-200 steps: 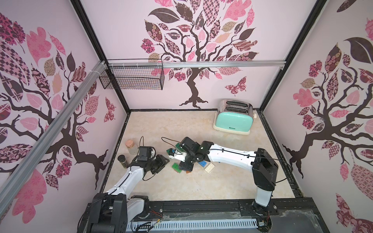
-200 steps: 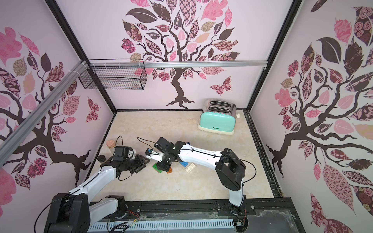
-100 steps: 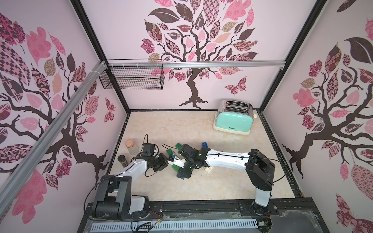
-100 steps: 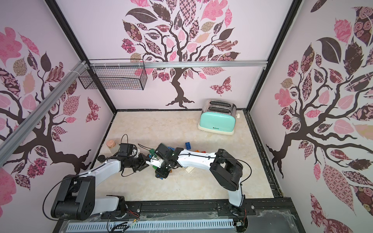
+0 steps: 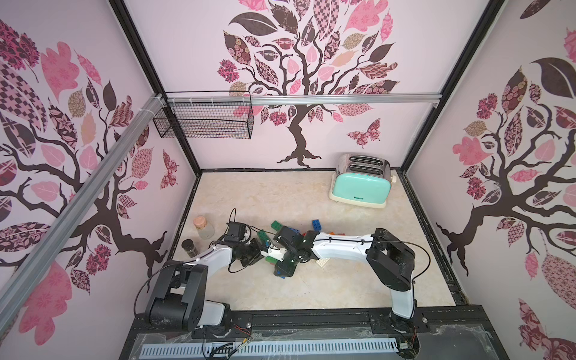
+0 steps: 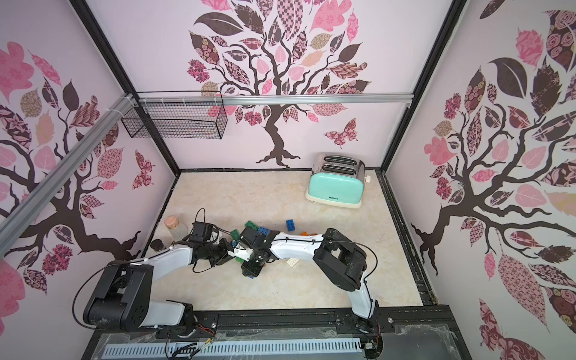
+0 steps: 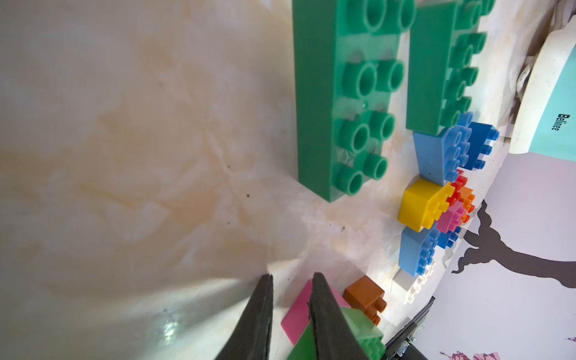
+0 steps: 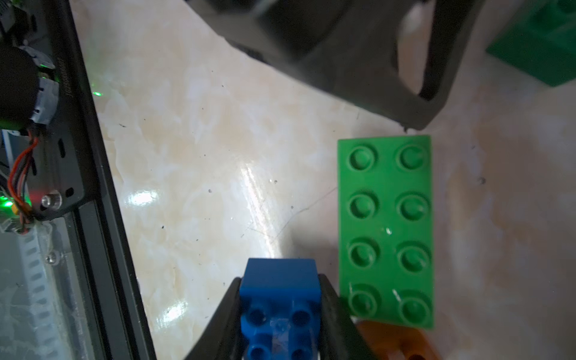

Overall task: Assemble a heart with lego
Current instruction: Assemble the lego brick with the lego brick.

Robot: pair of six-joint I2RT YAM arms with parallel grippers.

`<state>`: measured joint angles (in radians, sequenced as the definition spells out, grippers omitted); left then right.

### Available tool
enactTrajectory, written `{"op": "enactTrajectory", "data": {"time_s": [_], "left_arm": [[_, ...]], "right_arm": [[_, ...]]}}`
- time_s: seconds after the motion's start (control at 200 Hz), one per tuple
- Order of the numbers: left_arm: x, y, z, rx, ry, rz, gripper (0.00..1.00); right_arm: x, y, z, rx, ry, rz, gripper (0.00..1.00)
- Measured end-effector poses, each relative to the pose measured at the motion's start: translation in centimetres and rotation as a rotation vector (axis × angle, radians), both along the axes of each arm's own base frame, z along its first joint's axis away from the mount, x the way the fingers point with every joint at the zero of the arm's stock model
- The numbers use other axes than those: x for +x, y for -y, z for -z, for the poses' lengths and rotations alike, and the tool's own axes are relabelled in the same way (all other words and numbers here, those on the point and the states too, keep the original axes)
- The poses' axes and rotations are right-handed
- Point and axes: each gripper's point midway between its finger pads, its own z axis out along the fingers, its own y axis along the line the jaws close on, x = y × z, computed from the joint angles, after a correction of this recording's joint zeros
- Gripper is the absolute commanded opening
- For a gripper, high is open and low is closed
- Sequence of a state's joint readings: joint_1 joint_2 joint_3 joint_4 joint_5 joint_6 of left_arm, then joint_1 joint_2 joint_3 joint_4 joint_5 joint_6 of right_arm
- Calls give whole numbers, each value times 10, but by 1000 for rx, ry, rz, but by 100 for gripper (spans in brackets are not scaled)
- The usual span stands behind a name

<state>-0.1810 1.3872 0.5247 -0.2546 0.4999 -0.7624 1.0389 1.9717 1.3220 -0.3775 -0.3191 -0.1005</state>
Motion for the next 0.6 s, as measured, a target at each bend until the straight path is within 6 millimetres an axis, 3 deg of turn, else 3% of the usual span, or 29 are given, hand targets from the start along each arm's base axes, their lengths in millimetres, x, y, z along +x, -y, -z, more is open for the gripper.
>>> {"op": "enactTrajectory", "data": {"time_s": [0.35, 0.46, 0.6], "left_arm": [[-5, 11, -1, -17, 7, 17, 26], [-6, 10, -2, -8, 7, 13, 30], [-8, 5, -5, 14, 9, -2, 32]], "right_arm": [[4, 22, 7, -63, 26, -20, 25], [2, 26, -5, -61, 50, -57, 25], [0, 29, -34, -17, 116, -123, 27]]}}
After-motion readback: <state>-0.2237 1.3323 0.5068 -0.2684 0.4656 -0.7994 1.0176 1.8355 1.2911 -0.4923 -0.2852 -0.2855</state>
